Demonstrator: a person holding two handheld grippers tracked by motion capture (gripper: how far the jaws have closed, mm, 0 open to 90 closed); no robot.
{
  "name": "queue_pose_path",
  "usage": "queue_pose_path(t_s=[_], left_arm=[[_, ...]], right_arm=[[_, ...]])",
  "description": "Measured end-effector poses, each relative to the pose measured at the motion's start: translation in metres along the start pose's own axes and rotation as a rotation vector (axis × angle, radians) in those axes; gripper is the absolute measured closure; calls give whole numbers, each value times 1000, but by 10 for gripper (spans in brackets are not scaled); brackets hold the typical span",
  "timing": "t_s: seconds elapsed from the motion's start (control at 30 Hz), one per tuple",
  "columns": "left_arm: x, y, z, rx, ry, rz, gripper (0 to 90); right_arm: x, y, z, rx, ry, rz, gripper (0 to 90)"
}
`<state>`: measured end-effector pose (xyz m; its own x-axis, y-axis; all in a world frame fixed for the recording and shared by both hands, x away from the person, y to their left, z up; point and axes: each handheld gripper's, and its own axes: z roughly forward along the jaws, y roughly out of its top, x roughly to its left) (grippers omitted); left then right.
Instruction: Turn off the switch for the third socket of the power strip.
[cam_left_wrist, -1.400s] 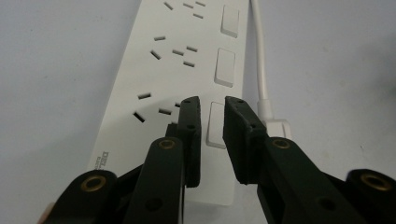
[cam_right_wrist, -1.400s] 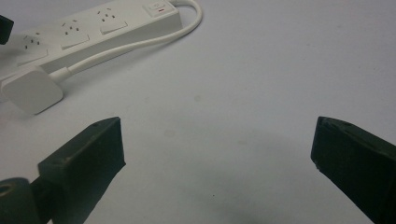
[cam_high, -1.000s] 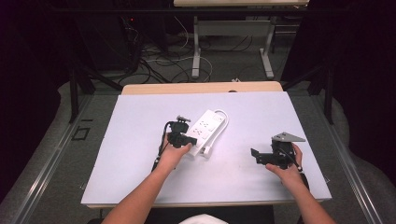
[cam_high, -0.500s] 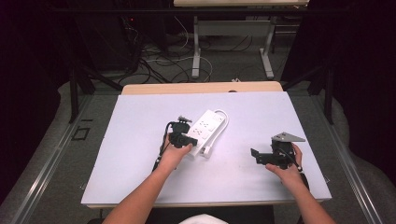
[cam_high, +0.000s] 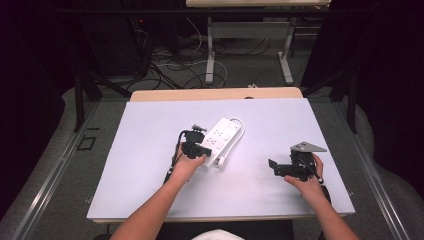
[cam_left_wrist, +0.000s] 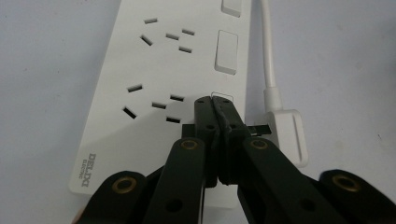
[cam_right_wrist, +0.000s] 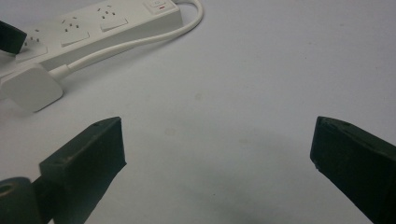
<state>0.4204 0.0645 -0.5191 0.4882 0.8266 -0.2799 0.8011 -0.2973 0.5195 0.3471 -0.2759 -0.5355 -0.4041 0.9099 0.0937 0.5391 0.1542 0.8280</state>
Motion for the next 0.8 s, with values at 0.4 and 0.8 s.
queue_pose_path(t_s=[0.4, 0.8], left_arm=[[-1, 0, 1, 7, 15, 24, 897], [-2, -1, 2, 15, 19, 17, 899]], right_arm=[[1, 0, 0, 6, 1, 10, 25], [1, 0, 0, 4, 1, 7, 25]])
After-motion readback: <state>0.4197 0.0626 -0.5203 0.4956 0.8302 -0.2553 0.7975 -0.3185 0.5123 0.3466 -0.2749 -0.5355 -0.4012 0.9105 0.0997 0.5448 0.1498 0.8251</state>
